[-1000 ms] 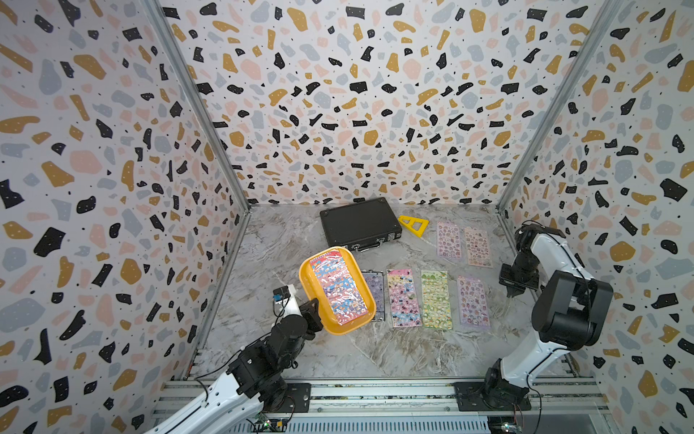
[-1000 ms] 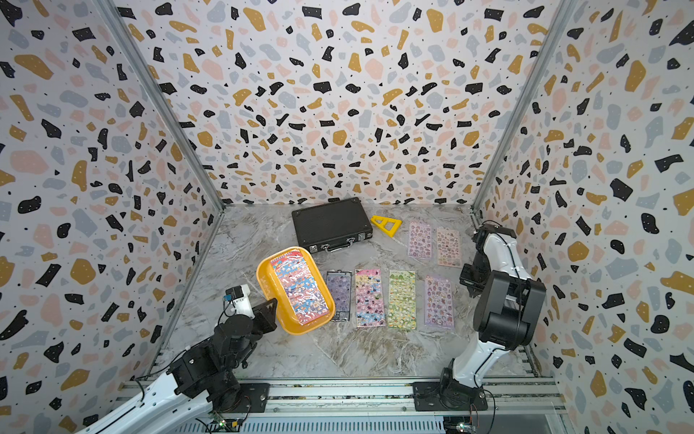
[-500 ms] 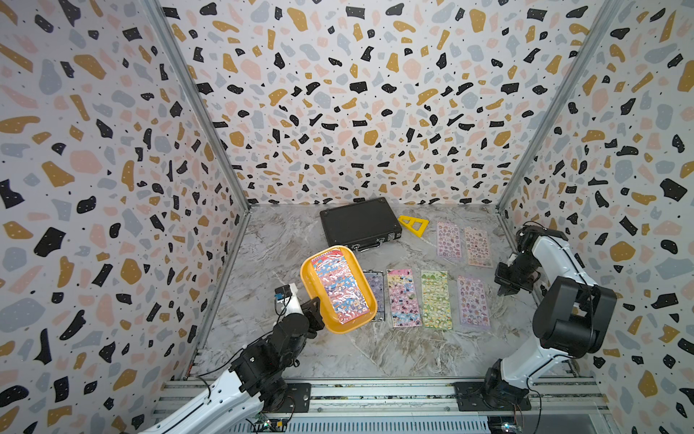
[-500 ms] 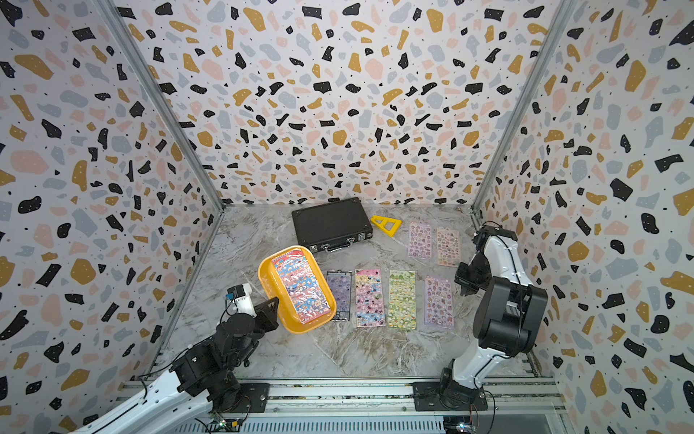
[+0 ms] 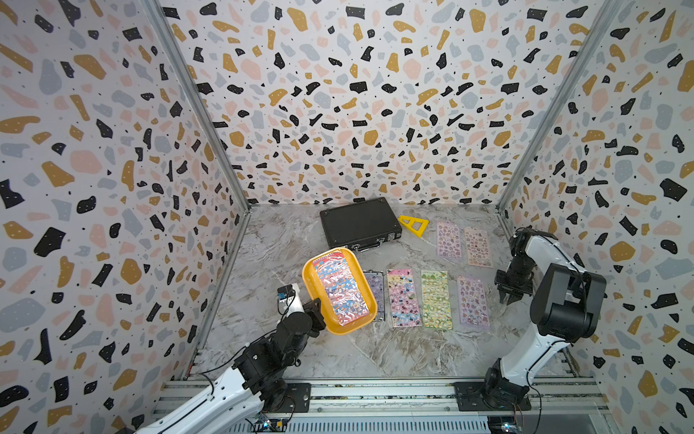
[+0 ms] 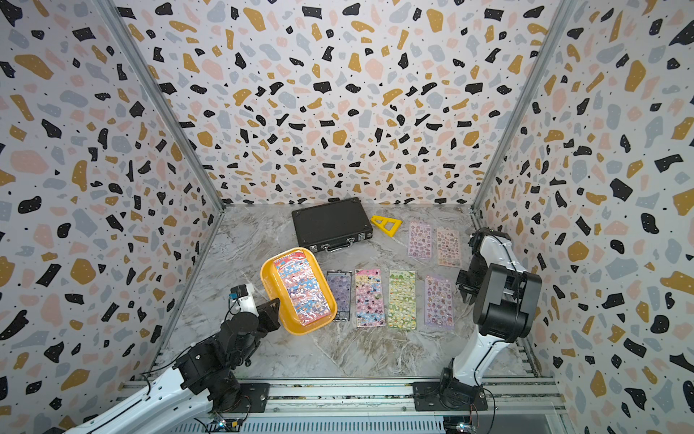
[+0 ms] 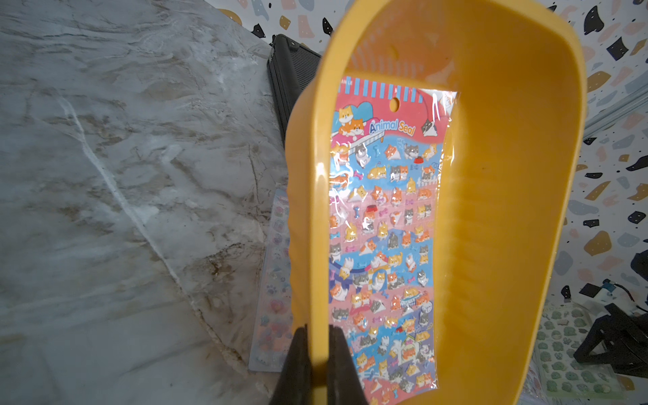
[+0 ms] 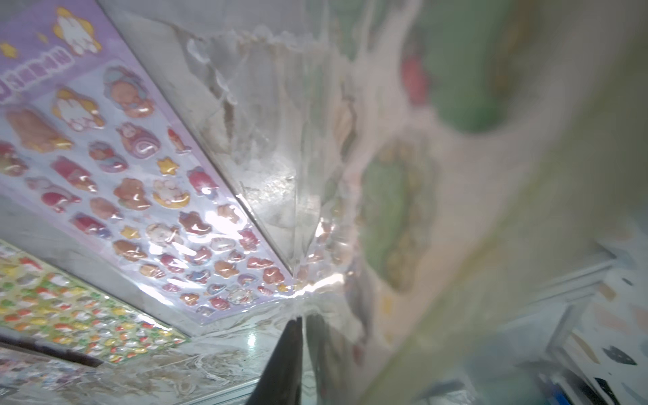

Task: Take the stickers out of the storage box
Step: Place the sticker at the center of the board.

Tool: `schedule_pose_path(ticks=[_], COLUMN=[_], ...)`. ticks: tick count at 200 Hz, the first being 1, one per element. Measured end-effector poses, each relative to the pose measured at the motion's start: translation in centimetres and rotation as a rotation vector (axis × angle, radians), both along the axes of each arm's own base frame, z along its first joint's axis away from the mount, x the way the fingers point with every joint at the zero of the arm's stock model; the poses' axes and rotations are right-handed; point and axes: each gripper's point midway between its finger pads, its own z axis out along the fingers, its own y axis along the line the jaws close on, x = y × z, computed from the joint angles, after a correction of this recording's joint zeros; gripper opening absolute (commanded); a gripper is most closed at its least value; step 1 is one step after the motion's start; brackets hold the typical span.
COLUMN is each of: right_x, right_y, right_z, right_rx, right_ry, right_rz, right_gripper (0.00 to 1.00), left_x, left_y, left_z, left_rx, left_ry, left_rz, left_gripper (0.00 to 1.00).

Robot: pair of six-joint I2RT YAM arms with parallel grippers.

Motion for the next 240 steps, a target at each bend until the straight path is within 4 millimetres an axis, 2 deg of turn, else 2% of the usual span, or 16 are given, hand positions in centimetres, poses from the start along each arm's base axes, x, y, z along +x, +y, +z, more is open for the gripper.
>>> schedule_pose_path(ticks=[48, 97, 141, 240], right_x=[-0.2, -0.4, -0.3, -0.6], right_y=[-0.7, -1.1, -1.2, -1.9], right_z=[0.1, 0.4, 1.4, 1.7], right_rx=[-0.037, -0.066, -0.092, -0.155], right_ry=[0.014, 0.012, -0.020, -0.001], right_rz=[0.006, 0.010, 0.017, 0.034], right_gripper=[0.31, 0.50, 0.53, 0.57], left_x=[0.0, 0.0, 0.0, 0.0], left_y=[-0.1, -0.1, -0.1, -0.2], left_z=[0.0, -0.1, -0.3, -0.5], left_rx=[0.001, 0.003, 0.008, 0.016], left_ry=[0.001, 0.002, 0.008, 0.017], left_rz=[-0.003, -0.003, -0.003, -0.004], left_gripper=[0.00, 0.00, 0.00, 0.00])
